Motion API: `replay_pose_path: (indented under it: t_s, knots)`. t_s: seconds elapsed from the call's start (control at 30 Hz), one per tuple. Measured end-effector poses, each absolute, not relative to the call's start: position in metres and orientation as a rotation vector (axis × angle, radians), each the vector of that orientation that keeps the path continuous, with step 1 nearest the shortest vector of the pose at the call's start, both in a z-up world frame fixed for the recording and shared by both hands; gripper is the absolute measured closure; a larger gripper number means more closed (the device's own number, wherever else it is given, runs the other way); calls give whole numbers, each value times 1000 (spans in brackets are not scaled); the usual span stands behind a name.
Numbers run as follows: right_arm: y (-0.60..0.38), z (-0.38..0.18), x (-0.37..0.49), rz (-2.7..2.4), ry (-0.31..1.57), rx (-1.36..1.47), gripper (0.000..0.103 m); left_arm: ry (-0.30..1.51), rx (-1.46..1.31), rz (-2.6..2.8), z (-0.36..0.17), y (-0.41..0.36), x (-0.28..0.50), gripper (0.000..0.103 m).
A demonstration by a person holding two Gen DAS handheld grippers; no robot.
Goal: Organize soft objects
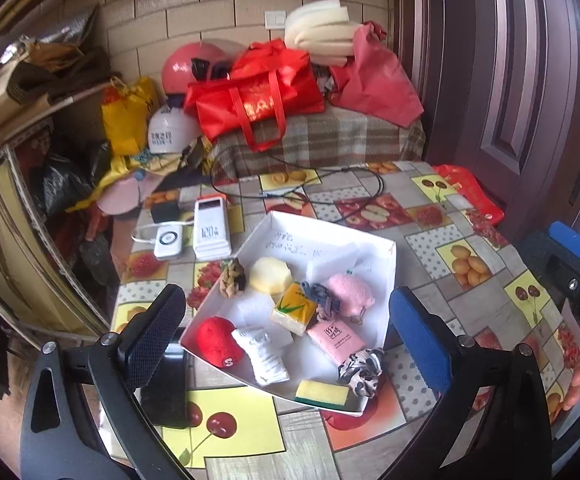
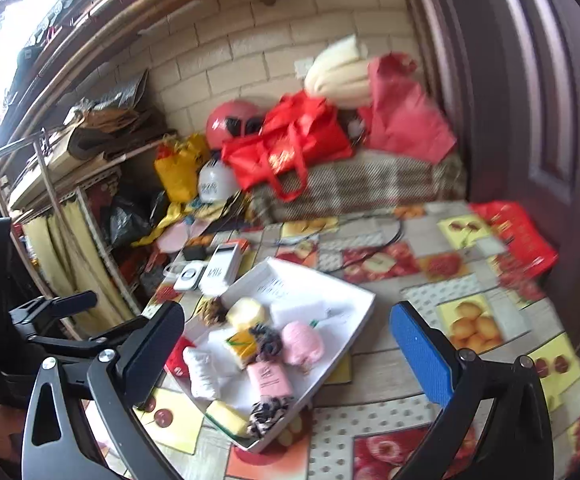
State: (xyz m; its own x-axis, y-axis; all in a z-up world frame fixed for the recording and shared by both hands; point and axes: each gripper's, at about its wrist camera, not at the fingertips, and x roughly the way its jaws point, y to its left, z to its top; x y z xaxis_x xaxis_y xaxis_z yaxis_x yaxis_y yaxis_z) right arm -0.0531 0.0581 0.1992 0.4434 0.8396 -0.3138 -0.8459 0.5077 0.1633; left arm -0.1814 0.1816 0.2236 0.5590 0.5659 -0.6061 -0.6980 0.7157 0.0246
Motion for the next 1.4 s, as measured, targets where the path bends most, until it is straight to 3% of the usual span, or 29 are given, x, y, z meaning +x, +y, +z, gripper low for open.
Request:
replay_pose_path:
  t_s: [0.47, 0.83, 1.17, 1.4]
  knots:
    - [1, 230, -70, 889, 190, -3, 0, 577, -320, 886, 264, 156, -195, 0]
    - [-52, 278, -67, 950, 58, 138, 0, 316, -117, 994, 369, 111, -229, 0]
    - [-26, 226, -42, 939, 291, 98, 0, 601, -161, 969, 289, 121, -179, 0]
    - [-14, 206, -43, 973, 376, 40, 0, 685, -276, 927, 262, 131, -167, 0]
